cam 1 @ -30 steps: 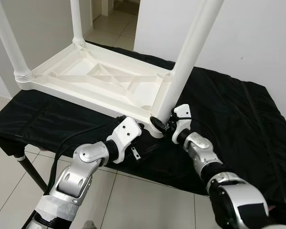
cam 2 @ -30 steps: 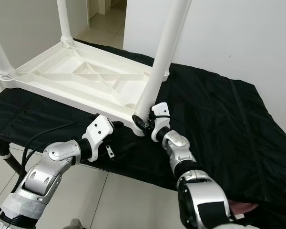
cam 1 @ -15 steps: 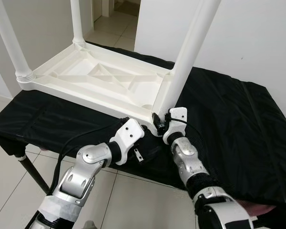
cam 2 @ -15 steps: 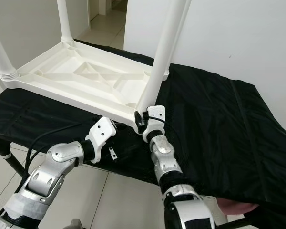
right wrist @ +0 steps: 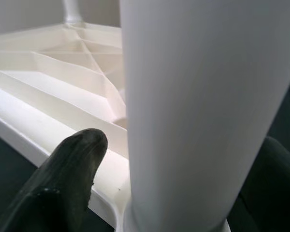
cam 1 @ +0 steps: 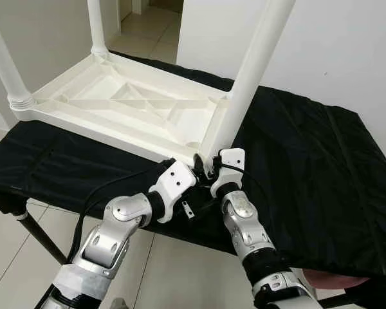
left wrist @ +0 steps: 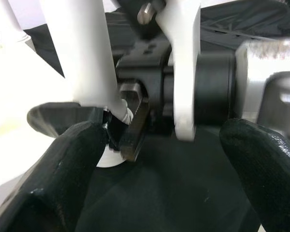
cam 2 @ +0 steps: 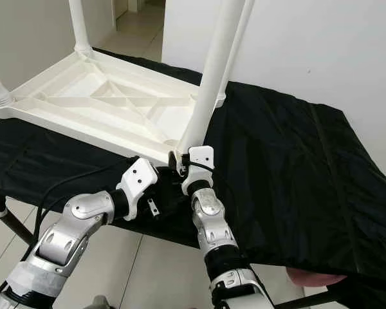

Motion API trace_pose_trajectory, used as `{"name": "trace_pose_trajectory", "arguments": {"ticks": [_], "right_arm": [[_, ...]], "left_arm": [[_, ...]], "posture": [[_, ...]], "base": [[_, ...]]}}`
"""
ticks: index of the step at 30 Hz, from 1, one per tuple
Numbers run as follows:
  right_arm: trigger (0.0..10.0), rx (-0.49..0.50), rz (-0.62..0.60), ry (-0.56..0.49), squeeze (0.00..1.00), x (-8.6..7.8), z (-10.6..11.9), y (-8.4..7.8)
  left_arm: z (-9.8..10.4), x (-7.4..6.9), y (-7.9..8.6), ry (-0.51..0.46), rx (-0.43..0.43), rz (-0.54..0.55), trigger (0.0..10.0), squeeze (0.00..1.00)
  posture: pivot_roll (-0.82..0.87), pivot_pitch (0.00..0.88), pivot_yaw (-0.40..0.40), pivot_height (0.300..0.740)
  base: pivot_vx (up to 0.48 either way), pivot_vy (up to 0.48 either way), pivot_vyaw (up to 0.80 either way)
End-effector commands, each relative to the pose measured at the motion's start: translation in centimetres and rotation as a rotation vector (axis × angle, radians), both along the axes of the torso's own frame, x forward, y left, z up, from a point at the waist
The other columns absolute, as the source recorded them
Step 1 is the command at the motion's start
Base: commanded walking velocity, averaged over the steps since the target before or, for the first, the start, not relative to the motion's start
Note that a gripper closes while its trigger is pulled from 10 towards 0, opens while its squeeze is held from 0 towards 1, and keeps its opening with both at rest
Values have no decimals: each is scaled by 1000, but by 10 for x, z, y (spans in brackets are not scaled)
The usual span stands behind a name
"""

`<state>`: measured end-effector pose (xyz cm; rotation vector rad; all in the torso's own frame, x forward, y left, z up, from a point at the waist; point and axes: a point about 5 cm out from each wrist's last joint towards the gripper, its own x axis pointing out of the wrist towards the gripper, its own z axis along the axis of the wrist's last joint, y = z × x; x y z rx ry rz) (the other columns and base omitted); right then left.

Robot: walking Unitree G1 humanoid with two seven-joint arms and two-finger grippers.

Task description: Building children table

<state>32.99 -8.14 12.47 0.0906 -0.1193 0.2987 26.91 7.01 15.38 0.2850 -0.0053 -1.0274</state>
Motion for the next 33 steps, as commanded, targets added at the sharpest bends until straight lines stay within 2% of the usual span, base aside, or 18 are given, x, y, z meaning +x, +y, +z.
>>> {"name": "trace_pose_trajectory", "arguments": {"ticks": [1,4,6,9,13,17,22,23,24,25,26,27,28,29,33], "right_arm": [[10000,27,96,-10,0,-2,3,-8],[10000,26,128,-15,0,-2,3,-9],[10000,-24,201,-25,0,-1,2,-18],[10000,-46,220,-26,0,-1,1,-22],[10000,-94,281,-16,0,14,0,-35],[10000,-114,311,19,0,24,-1,-34],[10000,-135,338,47,0,27,-3,-31],[7804,-140,349,64,0,29,-4,-30],[7804,-140,349,64,0,29,-4,-30],[6863,-142,356,76,0,30,-5,-29],[6863,-142,356,76,0,30,-5,-29],[667,-141,361,84,0,31,-5,-28],[667,-140,366,87,0,32,-6,-27],[0,-139,370,90,0,32,-6,-27],[0,-131,390,92,0,30,-10,-27]], "left_arm": [[-4,1,-1,5,1,35,10000,0],[-4,1,-1,5,1,35,10000,0],[-4,0,-2,5,1,29,10000,0],[-4,0,-2,5,1,26,10000,0],[-4,-4,-4,10,8,-7,10000,0],[-3,-4,-3,9,10,-11,10000,0],[-2,-3,-1,7,14,-6,10000,0],[-1,-2,0,5,16,-4,10000,0],[-1,-2,0,5,16,-4,10000,0],[-1,-2,0,5,17,-2,10000,0],[-1,-2,0,5,17,-2,10000,0],[0,-2,1,6,18,1,10000,0],[0,-2,1,7,18,2,10000,0],[0,-2,1,7,19,3,10000,0],[-1,-3,3,11,19,10,10000,0]], "posture": [[63,0,-147,740],[63,0,-147,740],[62,0,-145,740],[62,0,-145,740],[61,0,-134,740],[71,0,-120,740],[76,0,-112,740],[81,0,-110,740],[81,0,-110,740],[81,0,-110,740],[81,0,-110,740],[84,0,-108,740],[84,0,-108,740],[88,0,-111,740],[84,0,-116,740]], "base": [[0,0,0],[0,0,0],[0,0,0],[0,0,0],[0,0,0],[0,0,0],[0,0,0],[0,0,0],[0,0,0],[0,0,0],[0,0,0],[0,0,0],[0,0,0],[0,0,0],[0,0,0]]}}
